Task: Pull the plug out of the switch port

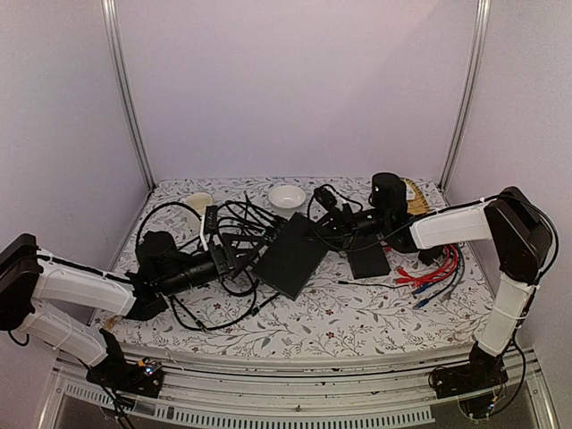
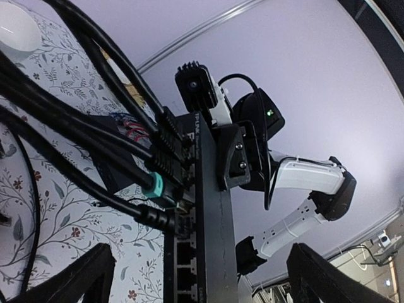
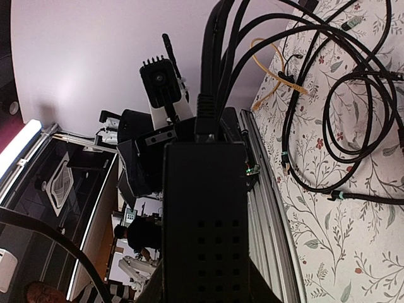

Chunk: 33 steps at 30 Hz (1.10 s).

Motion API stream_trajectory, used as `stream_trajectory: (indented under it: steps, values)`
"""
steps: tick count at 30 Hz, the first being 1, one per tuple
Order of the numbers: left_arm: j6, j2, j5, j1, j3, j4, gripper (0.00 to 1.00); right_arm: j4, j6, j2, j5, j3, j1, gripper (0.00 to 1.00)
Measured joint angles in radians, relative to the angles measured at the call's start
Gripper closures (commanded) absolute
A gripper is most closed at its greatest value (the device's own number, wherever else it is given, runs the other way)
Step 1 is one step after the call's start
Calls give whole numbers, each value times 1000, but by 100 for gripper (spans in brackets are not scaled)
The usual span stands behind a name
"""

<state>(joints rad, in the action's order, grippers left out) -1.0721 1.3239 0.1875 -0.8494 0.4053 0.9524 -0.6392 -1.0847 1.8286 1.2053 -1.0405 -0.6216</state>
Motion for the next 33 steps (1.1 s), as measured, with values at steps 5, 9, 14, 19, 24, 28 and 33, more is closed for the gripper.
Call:
stream_trajectory:
  steps: [5,9,14,19,24,28,33]
  values:
    - [22,13,97,3,10,15,9,6,0,1,-10,-4,-6,98]
    - [51,24,145,5,41,-5,25,11,-2,15,-17,-21,-12,98]
    - [81,45,182,19,64,-39,41,11,-4,24,-15,-40,-21,98]
    - [82,59,212,33,64,-40,61,11,-5,27,-11,-47,-27,98]
    - [57,81,254,53,51,0,64,11,-4,27,-2,-47,-28,98]
    - [23,101,281,63,34,62,66,11,-4,27,1,-47,-30,98]
    - [-41,138,301,75,28,121,94,9,12,28,2,-47,-32,98]
